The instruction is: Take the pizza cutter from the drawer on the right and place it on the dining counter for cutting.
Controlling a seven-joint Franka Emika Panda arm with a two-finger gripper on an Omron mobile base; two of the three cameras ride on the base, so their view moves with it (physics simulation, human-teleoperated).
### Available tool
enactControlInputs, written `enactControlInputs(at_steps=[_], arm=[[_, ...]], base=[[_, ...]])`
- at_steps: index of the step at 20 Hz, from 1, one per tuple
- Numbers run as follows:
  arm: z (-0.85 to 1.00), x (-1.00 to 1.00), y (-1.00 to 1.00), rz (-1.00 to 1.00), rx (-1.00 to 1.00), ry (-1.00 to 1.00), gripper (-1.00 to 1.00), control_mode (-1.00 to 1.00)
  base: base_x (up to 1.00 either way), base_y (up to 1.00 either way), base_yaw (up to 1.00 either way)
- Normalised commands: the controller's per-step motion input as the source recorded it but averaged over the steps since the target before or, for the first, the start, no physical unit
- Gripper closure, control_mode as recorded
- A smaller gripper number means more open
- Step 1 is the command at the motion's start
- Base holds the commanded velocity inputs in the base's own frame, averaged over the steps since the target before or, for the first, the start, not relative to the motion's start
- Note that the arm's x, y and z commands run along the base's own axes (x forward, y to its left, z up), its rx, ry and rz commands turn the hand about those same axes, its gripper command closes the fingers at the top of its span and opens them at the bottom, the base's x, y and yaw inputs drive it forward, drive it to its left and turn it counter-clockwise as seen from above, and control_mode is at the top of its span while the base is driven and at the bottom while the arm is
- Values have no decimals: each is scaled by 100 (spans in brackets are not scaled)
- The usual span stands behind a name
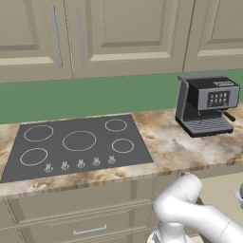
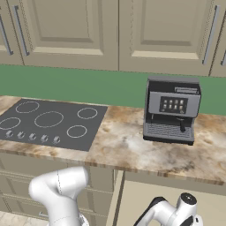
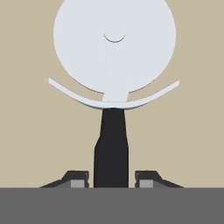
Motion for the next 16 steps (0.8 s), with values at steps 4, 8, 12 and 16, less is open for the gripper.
enactControlInputs(at_steps=[4,8,12,16], arm=[[2,-8,0,0,0,0,100,-100],[21,-9,0,0,0,0,100,-100],[44,-25,-1,0,0,0,100,-100],[50,-11,0,0,0,0,100,-100]], base=[[0,0,0],[0,0,0],[0,0,0],[0,0,0]])
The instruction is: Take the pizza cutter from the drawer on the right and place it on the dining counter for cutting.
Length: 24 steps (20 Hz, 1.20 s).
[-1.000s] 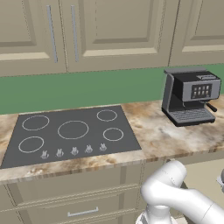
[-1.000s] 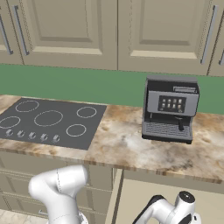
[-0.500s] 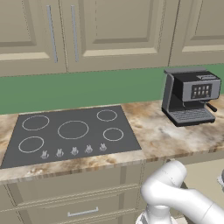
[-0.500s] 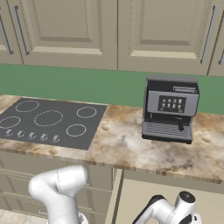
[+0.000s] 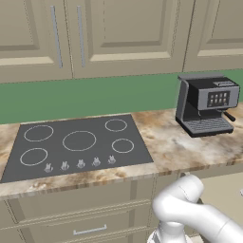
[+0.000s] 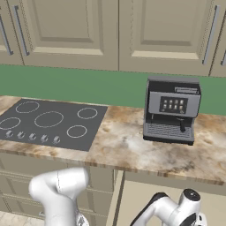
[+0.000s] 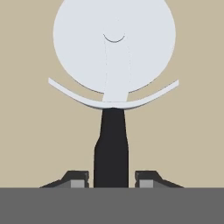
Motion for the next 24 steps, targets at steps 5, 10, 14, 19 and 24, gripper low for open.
enactControlInputs(at_steps=[5,10,14,19,24], arm=[[67,-14,0,0,0,0,100,-100],[71,-18,0,0,0,-1,100,-100],[73,-28,0,0,-2,-1,100,-100],[38,-41,0,0,-4,-9,100,-100],[34,-55,0,0,0,-2,100,-100]], base=[[0,0,0],[0,0,0],[0,0,0],[0,0,0],[0,0,0]])
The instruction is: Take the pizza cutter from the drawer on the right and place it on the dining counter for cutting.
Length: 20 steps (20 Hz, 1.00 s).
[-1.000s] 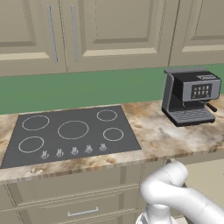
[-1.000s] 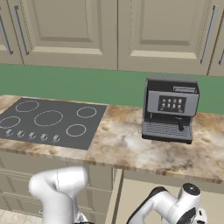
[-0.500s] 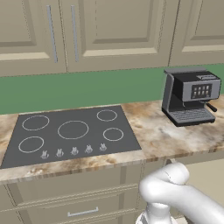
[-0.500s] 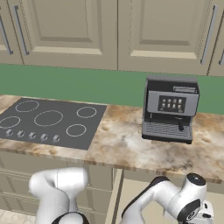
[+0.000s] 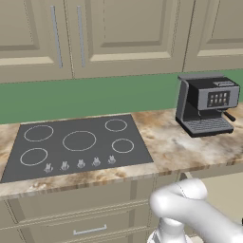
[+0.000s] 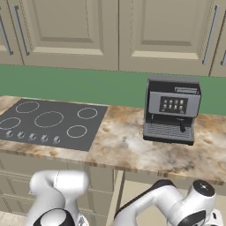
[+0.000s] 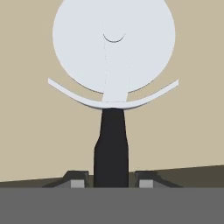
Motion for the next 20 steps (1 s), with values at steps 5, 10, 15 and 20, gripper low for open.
enactControlInputs(at_steps=[5,10,15,20], arm=[[47,-44,0,0,0,0,100,-100],[66,-9,4,0,0,-1,100,-100],[76,0,18,0,0,-2,100,-100],[77,0,23,0,0,-7,100,-100]], base=[[0,0,0],[0,0,0],[0,0,0],[0,0,0]])
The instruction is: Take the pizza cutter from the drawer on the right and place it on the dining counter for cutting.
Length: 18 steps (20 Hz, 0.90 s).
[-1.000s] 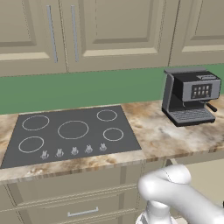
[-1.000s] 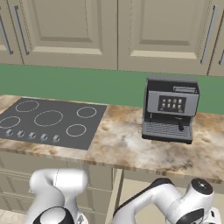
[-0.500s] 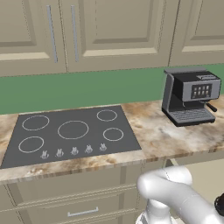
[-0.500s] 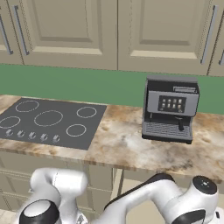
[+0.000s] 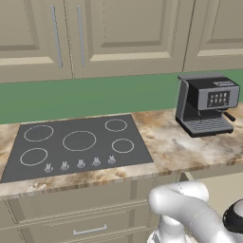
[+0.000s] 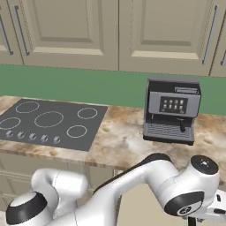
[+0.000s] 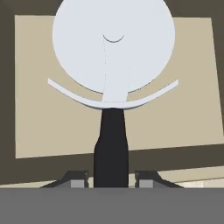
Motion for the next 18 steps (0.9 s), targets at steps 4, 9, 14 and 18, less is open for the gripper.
enactControlInputs(at_steps=[4,9,14,18], arm=[[70,0,32,0,0,-9,100,-100],[63,0,46,0,0,-7,100,-100],[63,5,70,0,0,-1,100,-100],[55,19,82,0,0,0,100,-100]], base=[[0,0,0],[0,0,0],[0,0,0],[0,0,0]])
